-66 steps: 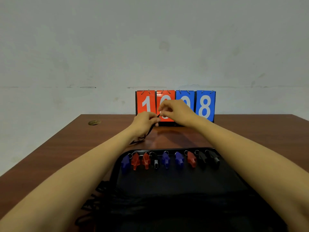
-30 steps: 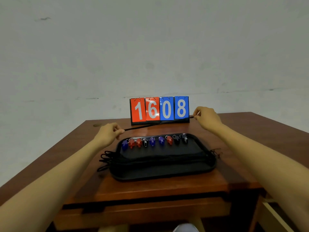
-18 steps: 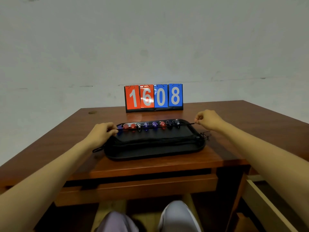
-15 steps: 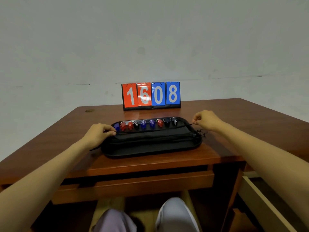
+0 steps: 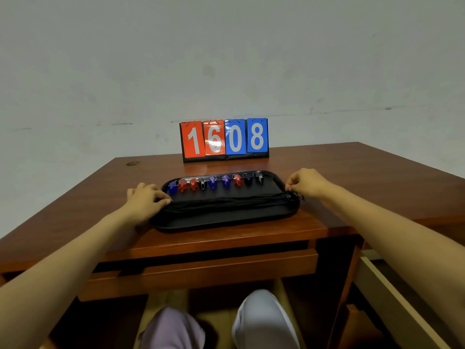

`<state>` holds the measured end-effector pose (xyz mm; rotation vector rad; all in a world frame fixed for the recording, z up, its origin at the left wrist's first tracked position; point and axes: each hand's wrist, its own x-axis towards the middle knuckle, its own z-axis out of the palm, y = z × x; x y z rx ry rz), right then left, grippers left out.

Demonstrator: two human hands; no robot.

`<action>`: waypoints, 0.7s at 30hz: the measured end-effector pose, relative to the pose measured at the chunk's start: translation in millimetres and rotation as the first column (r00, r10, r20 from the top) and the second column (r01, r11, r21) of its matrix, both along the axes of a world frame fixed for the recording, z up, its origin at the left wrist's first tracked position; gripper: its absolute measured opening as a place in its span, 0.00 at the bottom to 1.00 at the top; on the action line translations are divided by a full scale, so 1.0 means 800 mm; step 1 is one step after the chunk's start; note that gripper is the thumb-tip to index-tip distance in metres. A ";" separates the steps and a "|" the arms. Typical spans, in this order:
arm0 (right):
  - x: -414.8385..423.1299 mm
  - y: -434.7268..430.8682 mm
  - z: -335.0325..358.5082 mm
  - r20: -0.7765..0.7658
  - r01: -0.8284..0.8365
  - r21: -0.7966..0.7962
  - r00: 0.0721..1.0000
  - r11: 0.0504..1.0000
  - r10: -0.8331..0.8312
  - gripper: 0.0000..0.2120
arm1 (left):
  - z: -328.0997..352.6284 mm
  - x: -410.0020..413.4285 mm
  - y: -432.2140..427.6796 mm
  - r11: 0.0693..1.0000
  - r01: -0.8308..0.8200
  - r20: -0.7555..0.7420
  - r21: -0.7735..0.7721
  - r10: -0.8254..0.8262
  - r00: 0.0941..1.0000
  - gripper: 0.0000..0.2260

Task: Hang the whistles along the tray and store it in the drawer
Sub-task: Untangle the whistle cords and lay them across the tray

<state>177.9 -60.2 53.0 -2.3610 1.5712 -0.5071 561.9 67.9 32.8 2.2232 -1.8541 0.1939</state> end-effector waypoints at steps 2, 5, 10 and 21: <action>0.001 0.001 0.000 0.009 -0.003 0.001 1.000 1.000 0.003 0.10 | 0.000 -0.005 0.001 1.000 -0.002 0.040 -0.018 0.003 0.999 0.13; 0.005 0.006 0.002 0.052 -0.031 -0.014 0.998 0.999 0.031 0.13 | 0.003 -0.011 0.003 0.999 0.023 0.119 -0.049 -0.017 0.993 0.14; 0.023 0.022 0.006 -0.001 -0.166 -0.132 0.986 0.977 0.167 0.13 | 0.005 -0.031 0.003 0.993 0.120 0.191 0.001 -0.118 0.974 0.17; 0.026 0.020 -0.012 -0.231 -0.277 -0.021 0.936 0.961 0.265 0.14 | -0.003 -0.038 0.008 0.981 0.184 0.056 0.062 -0.188 0.981 0.15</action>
